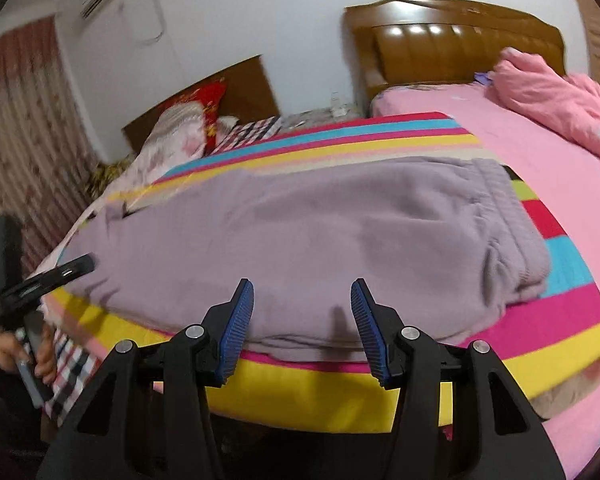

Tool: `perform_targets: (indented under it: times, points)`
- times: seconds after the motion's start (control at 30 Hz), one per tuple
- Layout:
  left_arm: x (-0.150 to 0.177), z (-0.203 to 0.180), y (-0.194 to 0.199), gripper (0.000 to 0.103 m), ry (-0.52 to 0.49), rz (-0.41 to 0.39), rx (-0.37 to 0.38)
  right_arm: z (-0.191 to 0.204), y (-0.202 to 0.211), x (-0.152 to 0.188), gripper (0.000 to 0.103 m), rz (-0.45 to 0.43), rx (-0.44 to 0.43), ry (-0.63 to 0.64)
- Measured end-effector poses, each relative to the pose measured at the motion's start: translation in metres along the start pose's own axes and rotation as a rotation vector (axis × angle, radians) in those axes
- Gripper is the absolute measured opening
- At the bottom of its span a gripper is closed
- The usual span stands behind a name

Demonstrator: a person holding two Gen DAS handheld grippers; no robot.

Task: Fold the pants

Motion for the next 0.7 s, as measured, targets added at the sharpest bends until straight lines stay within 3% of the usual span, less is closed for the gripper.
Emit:
perform_targets:
  times: [0.1,0.2,0.4,0.43,0.5,0.57,0.7]
  points:
    - [0.017,-0.009,-0.004,0.081,-0.027,0.028,0.024,-0.009,0.004,0.022,0.048,0.063,-0.077,-0.126]
    - [0.04,-0.008,-0.013,0.081,-0.057,0.071,0.008,-0.02,0.002,0.041,0.047,0.101,-0.066,-0.179]
    - [0.05,-0.006,-0.019,0.085,-0.083,0.069,0.014,-0.031,-0.006,0.033,0.041,0.035,-0.057,-0.239]
    - [0.051,-0.007,-0.02,0.087,-0.09,0.07,0.017,-0.035,-0.009,0.032,0.039,0.029,-0.05,-0.264]
    - [0.052,-0.007,-0.018,0.087,-0.11,0.07,0.016,-0.043,-0.014,0.033,0.02,0.028,-0.039,-0.323]
    - [0.054,-0.007,-0.019,0.088,-0.127,0.067,0.018,-0.049,-0.013,0.034,0.009,0.02,-0.044,-0.369]
    - [0.054,-0.007,-0.016,0.089,-0.124,0.077,0.027,-0.036,0.004,0.027,0.006,-0.034,-0.023,-0.309]
Point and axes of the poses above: each gripper's, at about its wrist camera, not at the fingertips, and y roughly against the way its jaws point, z to its left, x to its underside, the point moved 7 cm from there along -y, roughly the way its jaws point, and after that the axes turned 12 degrees about -z, right-handed, at the moved point
